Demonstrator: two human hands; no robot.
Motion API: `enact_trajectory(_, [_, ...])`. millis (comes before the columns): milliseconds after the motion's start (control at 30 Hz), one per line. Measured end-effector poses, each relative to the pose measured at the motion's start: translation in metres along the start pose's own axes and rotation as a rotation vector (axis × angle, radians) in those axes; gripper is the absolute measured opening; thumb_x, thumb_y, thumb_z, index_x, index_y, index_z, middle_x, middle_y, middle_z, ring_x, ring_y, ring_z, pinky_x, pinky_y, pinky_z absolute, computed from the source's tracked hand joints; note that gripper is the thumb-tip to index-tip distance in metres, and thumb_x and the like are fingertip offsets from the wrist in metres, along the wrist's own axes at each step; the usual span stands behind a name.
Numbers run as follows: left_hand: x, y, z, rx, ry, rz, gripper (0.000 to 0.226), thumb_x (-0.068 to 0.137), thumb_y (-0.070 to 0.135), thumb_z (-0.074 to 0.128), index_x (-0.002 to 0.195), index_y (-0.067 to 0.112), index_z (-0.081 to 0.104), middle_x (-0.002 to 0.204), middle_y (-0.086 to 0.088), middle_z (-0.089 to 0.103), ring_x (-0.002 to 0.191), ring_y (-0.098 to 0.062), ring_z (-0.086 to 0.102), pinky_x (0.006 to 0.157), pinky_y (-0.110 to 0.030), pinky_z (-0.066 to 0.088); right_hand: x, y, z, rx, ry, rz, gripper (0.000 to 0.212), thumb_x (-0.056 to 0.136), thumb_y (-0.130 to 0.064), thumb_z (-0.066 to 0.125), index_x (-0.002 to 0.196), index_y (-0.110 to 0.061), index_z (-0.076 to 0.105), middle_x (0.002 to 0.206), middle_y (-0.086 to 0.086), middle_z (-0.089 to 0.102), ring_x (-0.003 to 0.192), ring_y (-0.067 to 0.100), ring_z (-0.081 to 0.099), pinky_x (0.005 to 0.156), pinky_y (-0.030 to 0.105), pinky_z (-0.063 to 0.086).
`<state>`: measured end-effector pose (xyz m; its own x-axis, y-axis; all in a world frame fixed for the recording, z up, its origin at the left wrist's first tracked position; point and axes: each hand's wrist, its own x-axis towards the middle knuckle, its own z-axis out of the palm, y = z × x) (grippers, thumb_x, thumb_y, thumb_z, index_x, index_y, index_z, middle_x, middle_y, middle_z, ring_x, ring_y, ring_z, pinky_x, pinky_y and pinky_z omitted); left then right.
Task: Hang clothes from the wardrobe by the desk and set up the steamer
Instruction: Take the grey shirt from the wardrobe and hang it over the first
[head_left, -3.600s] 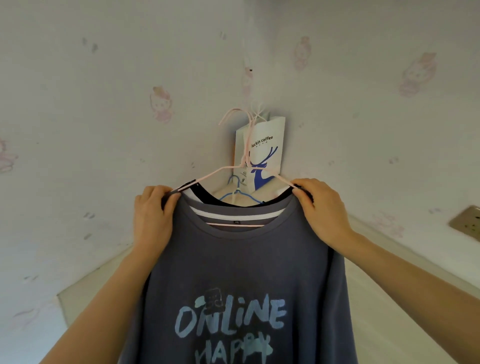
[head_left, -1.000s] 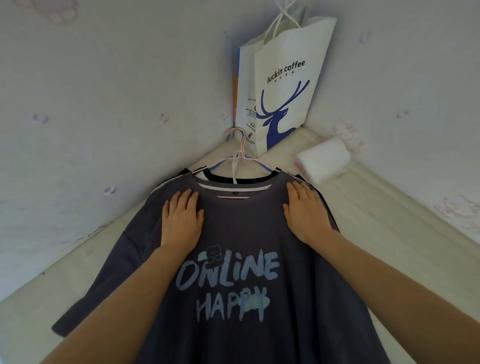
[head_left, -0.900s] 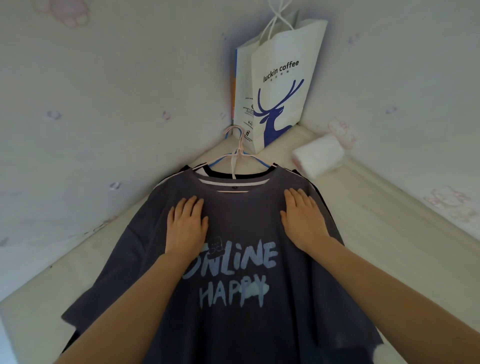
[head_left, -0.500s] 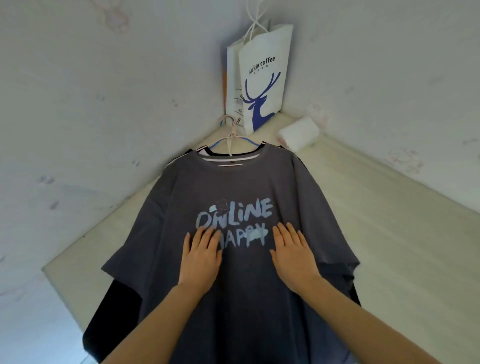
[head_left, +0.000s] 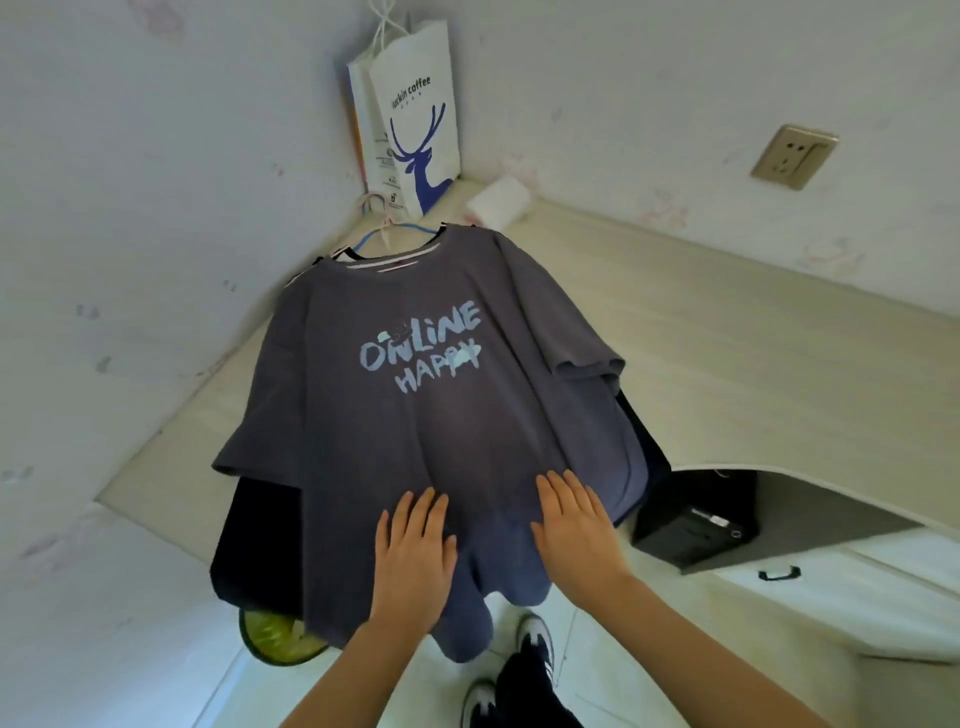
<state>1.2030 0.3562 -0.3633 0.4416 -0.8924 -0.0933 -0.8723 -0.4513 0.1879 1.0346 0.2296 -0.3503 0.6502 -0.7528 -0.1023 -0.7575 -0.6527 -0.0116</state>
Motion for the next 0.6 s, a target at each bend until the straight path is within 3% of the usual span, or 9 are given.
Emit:
enact_trajectory(100, [-0.016,0.02,0.001,-0.049,0.045,0.099,0.04,0.086,0.032,0.053,0.121,0.017,0.064,0.123,-0.002,0.065,0.116,-0.027,0.06,0.095,-0.049,0.049,-0.032,0.004,-0.003,0.022,-0.015,0.044,0.062,0.068,-0.035,0.081,0.119,-0.004,0.065,0.117,0.011,0.067,0.111,0.031,0.063,0.086,0.044,0.055])
enact_trajectory(200, [-0.029,0.04,0.001,-0.082,0.059,0.229,0.051,0.071,0.019,0.08,0.12,0.015,0.065,0.119,-0.003,0.066,0.113,-0.028,0.061,0.093,-0.047,0.051,-0.067,0.013,-0.003,0.045,-0.028,0.077,0.062,0.073,-0.031,0.077,0.126,-0.006,0.06,0.124,0.011,0.064,0.119,0.032,0.057,0.095,0.044,0.05])
enact_trajectory(300, [-0.043,0.06,0.002,-0.066,0.085,0.348,0.051,0.072,0.017,0.079,0.12,0.012,0.064,0.119,-0.003,0.066,0.115,-0.028,0.06,0.093,-0.045,0.051,-0.107,0.023,-0.003,0.095,-0.005,0.186,0.06,0.07,-0.033,0.079,0.122,-0.008,0.062,0.119,0.008,0.066,0.114,0.03,0.061,0.093,0.041,0.051])
enact_trajectory(367, [-0.054,0.075,0.005,-0.043,0.11,0.433,0.041,0.082,0.019,0.067,0.122,0.011,0.062,0.12,-0.004,0.065,0.117,-0.028,0.058,0.094,-0.045,0.051,-0.136,0.029,-0.005,0.111,-0.027,0.256,0.058,0.076,-0.034,0.075,0.126,-0.008,0.059,0.124,0.01,0.064,0.119,0.029,0.058,0.096,0.041,0.048])
enact_trajectory(433, [-0.066,0.093,0.008,-0.031,0.103,0.503,0.038,0.087,0.021,0.058,0.124,0.01,0.061,0.122,-0.005,0.064,0.119,-0.029,0.057,0.095,-0.045,0.05,-0.167,0.037,-0.006,0.125,-0.043,0.297,0.058,0.088,-0.034,0.063,0.137,-0.006,0.048,0.139,0.014,0.052,0.132,0.032,0.045,0.106,0.044,0.037])
enact_trajectory(533, [-0.089,0.126,0.011,-0.051,0.031,0.579,0.045,0.083,0.019,0.068,0.127,0.011,0.059,0.125,-0.005,0.063,0.122,-0.028,0.054,0.098,-0.044,0.048,-0.217,0.05,-0.007,0.177,-0.02,0.377,0.056,0.1,-0.033,0.041,0.148,-0.009,0.026,0.155,0.012,0.028,0.144,0.031,0.022,0.116,0.042,0.017])
enact_trajectory(600, [-0.108,0.152,0.014,-0.067,-0.012,0.639,0.047,0.084,0.021,0.067,0.129,0.012,0.056,0.128,-0.004,0.061,0.123,-0.026,0.053,0.1,-0.043,0.047,-0.253,0.06,-0.008,0.127,0.017,0.431,0.056,0.096,-0.035,0.051,0.143,-0.008,0.038,0.148,0.012,0.041,0.139,0.031,0.034,0.112,0.043,0.026])
